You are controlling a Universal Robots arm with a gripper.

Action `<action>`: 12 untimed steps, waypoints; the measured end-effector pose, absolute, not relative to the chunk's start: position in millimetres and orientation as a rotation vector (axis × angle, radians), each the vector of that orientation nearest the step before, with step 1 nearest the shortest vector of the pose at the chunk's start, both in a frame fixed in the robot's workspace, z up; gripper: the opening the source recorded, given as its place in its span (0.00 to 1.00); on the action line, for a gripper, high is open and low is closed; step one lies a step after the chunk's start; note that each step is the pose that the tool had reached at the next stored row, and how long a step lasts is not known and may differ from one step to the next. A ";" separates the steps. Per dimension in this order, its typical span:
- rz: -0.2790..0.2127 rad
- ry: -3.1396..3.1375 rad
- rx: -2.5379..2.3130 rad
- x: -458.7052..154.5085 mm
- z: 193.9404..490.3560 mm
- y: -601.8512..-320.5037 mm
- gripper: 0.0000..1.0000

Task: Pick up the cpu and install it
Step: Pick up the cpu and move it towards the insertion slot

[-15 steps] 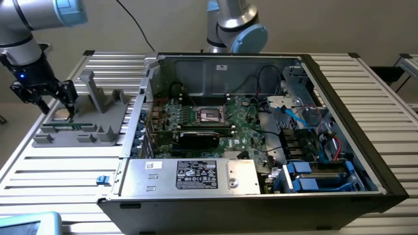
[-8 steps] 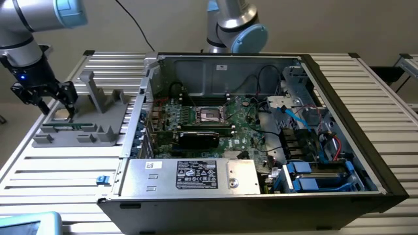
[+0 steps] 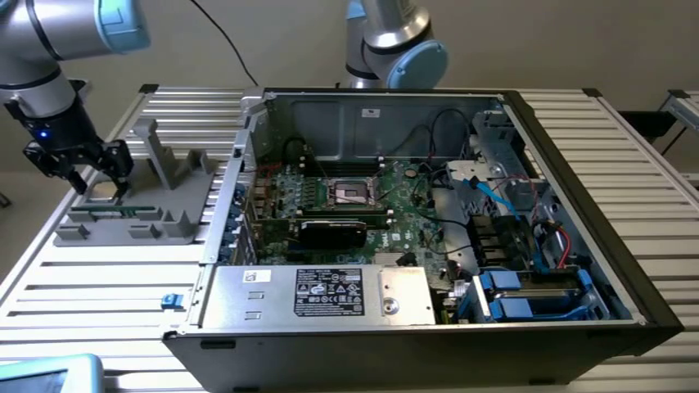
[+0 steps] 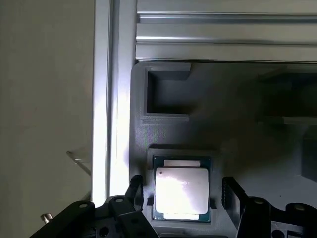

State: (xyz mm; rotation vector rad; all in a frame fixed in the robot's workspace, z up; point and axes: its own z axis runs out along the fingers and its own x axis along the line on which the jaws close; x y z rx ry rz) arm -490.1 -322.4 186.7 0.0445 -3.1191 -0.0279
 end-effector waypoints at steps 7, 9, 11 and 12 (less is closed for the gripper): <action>-0.032 -3.092 0.043 -488.1 185.7 -322.4 0.75; -0.029 -3.091 0.043 -487.3 185.8 -322.5 0.75; -0.016 -3.091 0.043 -487.2 185.7 -322.5 0.75; -0.006 -3.091 0.043 -487.2 185.8 -322.5 0.75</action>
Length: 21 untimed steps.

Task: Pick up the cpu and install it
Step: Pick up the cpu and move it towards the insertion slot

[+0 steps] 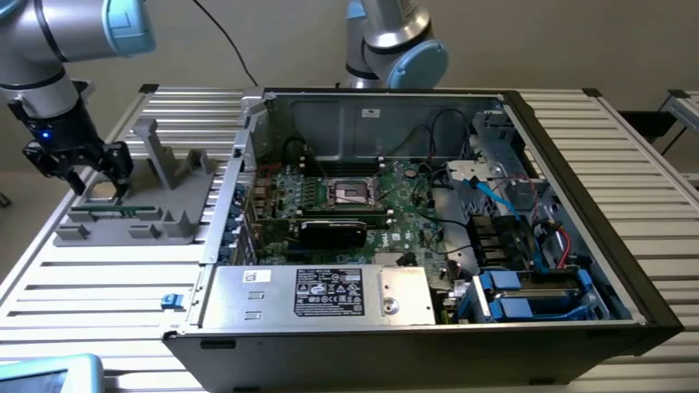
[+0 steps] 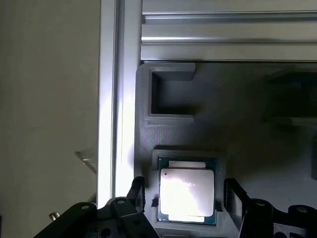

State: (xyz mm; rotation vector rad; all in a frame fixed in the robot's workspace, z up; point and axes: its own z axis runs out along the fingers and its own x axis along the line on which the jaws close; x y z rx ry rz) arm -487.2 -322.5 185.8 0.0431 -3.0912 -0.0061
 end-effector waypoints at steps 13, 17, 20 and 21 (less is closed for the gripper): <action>0.011 -3.123 0.043 -487.6 185.9 -322.4 0.75; -0.001 -3.128 0.044 -488.3 185.7 -322.3 0.75; -0.008 -3.128 0.043 -488.4 185.5 -322.2 0.75; -0.008 -3.128 0.044 -488.4 185.4 -322.3 0.75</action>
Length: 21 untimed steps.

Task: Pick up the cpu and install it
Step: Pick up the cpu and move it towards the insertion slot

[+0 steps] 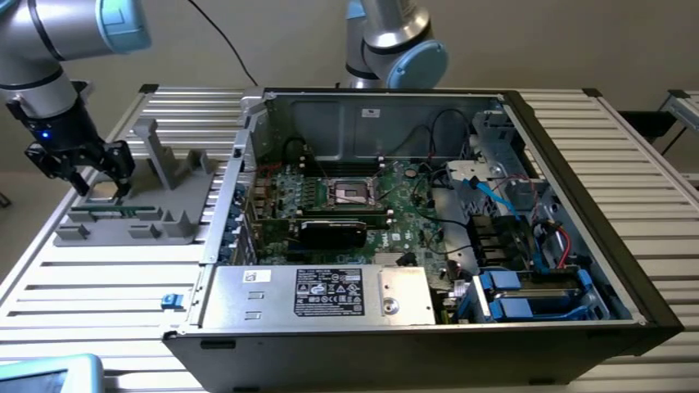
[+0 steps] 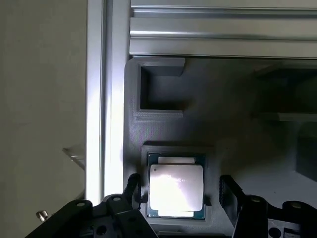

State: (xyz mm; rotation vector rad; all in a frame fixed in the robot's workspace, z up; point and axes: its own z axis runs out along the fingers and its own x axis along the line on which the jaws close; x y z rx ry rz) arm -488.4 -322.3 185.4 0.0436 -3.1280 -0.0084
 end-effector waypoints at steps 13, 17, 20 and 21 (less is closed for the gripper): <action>-0.009 -3.118 0.043 -488.5 185.4 -322.3 0.65; -0.010 -3.116 0.043 -488.5 185.3 -322.3 0.65; -0.010 -3.115 0.043 -488.5 185.2 -322.3 0.65; -0.010 -3.115 0.043 -488.5 185.2 -322.3 0.65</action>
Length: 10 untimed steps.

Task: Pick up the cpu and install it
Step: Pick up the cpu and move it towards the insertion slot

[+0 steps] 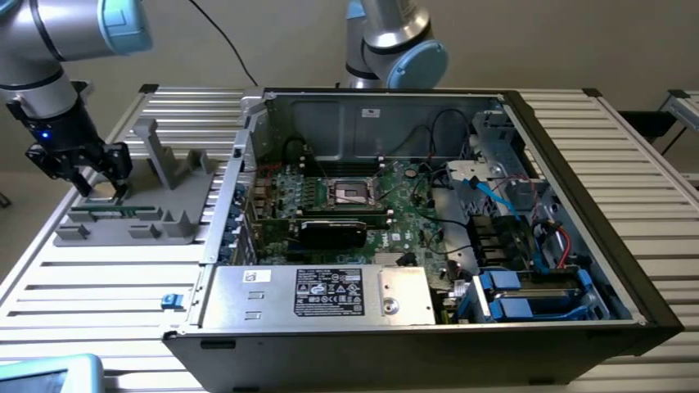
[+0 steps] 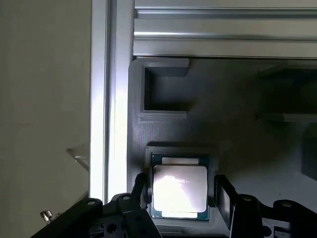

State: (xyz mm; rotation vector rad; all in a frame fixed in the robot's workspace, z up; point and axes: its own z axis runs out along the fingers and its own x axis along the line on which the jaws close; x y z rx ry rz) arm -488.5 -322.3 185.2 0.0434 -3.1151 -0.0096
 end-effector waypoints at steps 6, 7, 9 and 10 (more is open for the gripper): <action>-0.010 -3.114 0.043 -488.4 184.2 -322.4 0.64; -0.010 -3.113 0.043 -488.5 184.2 -322.4 0.57; -0.011 -3.113 0.043 -488.4 184.1 -322.4 0.56; -0.011 -3.114 0.043 -488.4 184.0 -322.3 0.56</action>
